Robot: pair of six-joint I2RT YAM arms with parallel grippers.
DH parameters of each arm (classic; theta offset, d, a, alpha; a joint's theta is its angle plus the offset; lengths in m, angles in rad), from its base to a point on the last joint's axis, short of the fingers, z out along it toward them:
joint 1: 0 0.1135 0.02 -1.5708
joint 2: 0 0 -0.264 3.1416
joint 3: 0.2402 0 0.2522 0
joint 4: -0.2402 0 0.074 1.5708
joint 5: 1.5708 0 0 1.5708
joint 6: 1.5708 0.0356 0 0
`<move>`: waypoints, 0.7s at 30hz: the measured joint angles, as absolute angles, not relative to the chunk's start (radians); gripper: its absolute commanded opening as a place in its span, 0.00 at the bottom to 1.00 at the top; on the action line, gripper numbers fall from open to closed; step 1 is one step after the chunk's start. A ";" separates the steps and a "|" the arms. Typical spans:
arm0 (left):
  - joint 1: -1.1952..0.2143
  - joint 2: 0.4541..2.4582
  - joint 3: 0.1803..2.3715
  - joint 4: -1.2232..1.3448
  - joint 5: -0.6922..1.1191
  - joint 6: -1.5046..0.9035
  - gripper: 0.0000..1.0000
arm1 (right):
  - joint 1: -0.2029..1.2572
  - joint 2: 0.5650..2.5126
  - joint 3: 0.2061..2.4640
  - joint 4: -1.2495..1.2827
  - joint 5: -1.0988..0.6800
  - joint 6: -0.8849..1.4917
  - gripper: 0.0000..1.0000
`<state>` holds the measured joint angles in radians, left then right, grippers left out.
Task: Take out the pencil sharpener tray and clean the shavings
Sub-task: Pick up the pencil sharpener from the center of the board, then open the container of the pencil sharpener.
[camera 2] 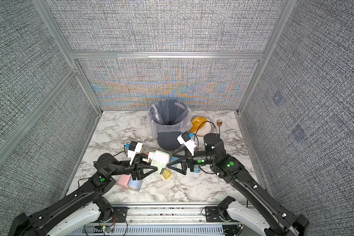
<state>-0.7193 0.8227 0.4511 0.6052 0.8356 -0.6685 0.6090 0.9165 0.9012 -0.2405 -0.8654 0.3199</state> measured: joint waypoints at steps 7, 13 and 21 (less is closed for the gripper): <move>-0.719 0.773 0.420 0.647 0.717 -0.706 0.00 | 0.594 0.849 0.833 -0.165 -0.763 0.417 0.98; -0.718 0.812 0.419 0.725 0.656 -0.743 0.00 | 0.583 0.826 0.748 -0.068 -0.741 0.459 0.98; -0.717 0.900 0.434 0.847 0.633 -0.813 0.00 | 0.580 0.868 0.681 0.079 -0.842 0.476 0.98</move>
<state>-0.7174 0.8997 0.4335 0.8474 0.6334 -0.8131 0.5797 0.8677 0.6811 0.0788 -0.8417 0.4755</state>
